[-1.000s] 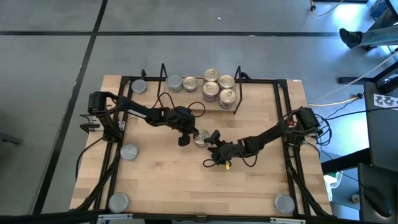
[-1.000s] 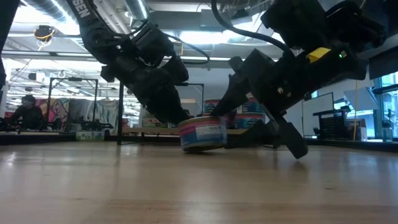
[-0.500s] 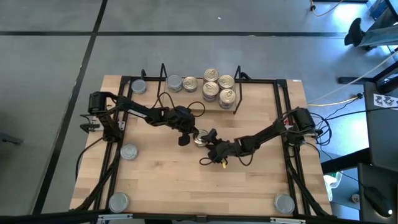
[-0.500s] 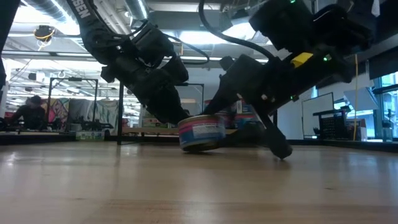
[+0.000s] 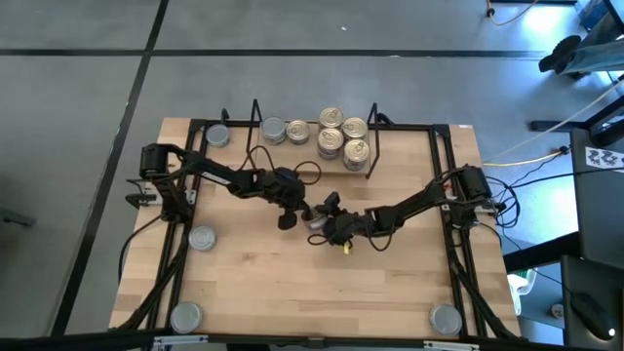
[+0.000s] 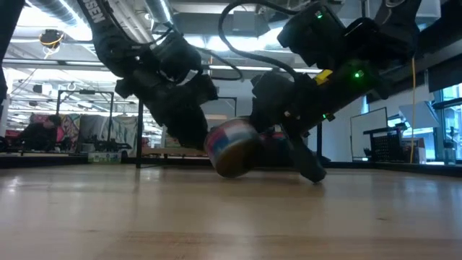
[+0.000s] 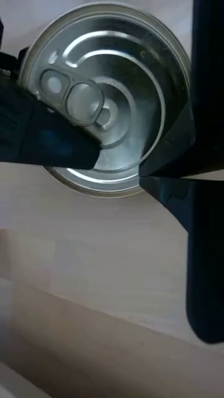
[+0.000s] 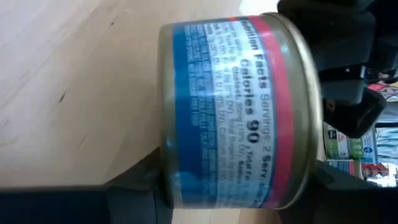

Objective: Stack canned seafood by type on shelf
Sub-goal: Stack the blue-pink tuna can on top of the other blue-pink can on the shelf, then put the green tuna can on the shelf

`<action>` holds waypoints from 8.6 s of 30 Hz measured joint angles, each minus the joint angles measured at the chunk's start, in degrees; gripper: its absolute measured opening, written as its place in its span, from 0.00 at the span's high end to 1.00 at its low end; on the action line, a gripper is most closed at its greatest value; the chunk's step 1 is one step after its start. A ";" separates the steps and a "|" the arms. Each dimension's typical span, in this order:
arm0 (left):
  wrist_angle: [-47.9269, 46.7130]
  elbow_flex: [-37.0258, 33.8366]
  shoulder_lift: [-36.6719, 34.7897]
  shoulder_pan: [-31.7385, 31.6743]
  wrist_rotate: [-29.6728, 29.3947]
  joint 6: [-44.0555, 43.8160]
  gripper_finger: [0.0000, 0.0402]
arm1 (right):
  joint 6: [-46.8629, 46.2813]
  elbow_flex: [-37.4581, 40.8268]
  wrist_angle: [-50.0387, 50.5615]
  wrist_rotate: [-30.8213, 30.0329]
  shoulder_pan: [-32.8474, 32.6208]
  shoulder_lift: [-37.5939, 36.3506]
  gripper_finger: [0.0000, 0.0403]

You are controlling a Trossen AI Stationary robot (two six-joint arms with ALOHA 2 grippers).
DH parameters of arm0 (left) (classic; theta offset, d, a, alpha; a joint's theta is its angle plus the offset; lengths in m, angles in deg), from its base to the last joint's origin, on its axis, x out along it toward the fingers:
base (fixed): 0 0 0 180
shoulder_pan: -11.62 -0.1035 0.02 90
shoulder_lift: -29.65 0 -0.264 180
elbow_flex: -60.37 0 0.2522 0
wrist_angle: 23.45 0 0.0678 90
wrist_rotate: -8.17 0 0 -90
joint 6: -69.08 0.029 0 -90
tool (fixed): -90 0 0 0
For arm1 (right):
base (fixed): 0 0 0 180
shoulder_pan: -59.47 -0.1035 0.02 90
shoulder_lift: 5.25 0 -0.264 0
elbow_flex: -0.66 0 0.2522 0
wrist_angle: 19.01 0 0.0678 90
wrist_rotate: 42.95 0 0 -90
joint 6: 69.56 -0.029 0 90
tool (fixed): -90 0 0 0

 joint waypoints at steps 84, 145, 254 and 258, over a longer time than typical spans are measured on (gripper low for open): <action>-10.30 -23.38 -42.18 10.97 -23.99 -12.39 0.97 | -6.69 -45.77 29.30 8.28 35.32 11.68 0.34; -10.41 -23.34 -42.16 10.97 -23.94 -13.33 0.97 | -8.37 -47.54 39.39 4.05 34.45 10.24 0.23; -19.49 -1.94 -11.88 24.90 -18.53 -3.40 0.50 | -43.50 -17.42 49.47 27.54 4.42 -3.14 0.24; -20.65 1.23 -13.26 23.45 -18.55 -2.12 0.50 | -48.19 -17.38 46.16 27.74 4.41 -2.79 0.24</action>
